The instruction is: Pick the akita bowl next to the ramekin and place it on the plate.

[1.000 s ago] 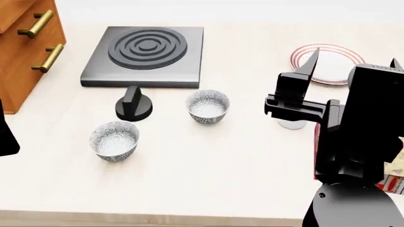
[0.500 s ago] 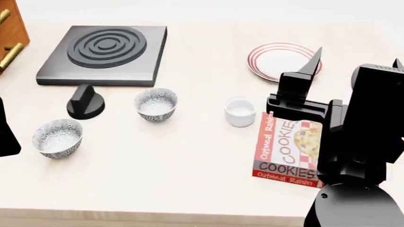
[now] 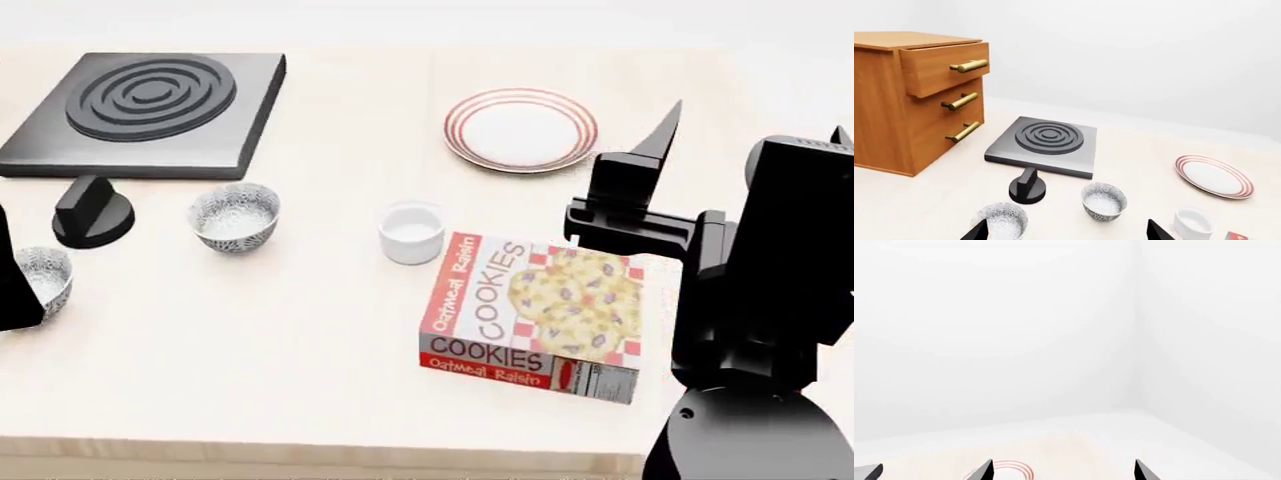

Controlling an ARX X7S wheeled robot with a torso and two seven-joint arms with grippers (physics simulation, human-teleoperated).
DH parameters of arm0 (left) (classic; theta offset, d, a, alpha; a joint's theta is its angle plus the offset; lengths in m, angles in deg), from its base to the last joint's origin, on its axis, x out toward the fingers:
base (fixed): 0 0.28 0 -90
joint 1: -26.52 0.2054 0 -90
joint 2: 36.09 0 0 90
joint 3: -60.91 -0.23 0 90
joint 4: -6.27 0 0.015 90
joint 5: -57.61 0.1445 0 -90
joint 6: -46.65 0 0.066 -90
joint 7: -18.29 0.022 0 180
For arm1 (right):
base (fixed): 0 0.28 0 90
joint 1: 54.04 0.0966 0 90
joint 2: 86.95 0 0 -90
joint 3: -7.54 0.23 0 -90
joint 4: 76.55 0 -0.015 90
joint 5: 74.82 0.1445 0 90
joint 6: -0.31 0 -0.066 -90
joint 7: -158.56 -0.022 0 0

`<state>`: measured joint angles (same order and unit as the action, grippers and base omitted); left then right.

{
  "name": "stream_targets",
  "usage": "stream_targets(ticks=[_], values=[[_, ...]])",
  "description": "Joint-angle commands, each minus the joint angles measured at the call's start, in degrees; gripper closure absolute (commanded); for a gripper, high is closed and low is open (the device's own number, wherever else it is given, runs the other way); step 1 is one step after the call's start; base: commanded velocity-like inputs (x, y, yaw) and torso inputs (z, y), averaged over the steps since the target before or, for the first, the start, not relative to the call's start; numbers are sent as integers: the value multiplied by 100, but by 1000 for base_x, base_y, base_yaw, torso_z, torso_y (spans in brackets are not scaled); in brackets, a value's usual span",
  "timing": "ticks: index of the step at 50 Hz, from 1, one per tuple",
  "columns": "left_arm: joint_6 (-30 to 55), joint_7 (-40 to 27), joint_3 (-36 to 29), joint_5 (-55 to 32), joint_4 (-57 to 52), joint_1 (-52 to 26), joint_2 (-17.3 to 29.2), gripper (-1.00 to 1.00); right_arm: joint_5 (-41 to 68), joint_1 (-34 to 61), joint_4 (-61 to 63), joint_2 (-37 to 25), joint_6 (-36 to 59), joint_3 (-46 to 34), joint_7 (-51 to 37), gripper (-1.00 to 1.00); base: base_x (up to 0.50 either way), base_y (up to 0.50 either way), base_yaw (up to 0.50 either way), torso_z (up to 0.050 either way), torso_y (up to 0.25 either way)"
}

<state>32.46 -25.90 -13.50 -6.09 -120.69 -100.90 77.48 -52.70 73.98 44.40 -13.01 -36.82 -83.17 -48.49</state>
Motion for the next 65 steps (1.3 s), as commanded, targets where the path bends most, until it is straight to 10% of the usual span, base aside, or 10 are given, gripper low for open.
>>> stream_targets(ticks=[1, 65], values=[[-70, 105, 119, 36, -23, 23, -94, -100, -92, -36, 19, 101, -7, 136, 114, -100, -23, -359, 0, 0, 0], [-117, -223, 58, -370, 96, -108, 48, -100, 83, -42, -18, 60, -40, 165, -24, -100, -7, -272, 0, 0, 0]])
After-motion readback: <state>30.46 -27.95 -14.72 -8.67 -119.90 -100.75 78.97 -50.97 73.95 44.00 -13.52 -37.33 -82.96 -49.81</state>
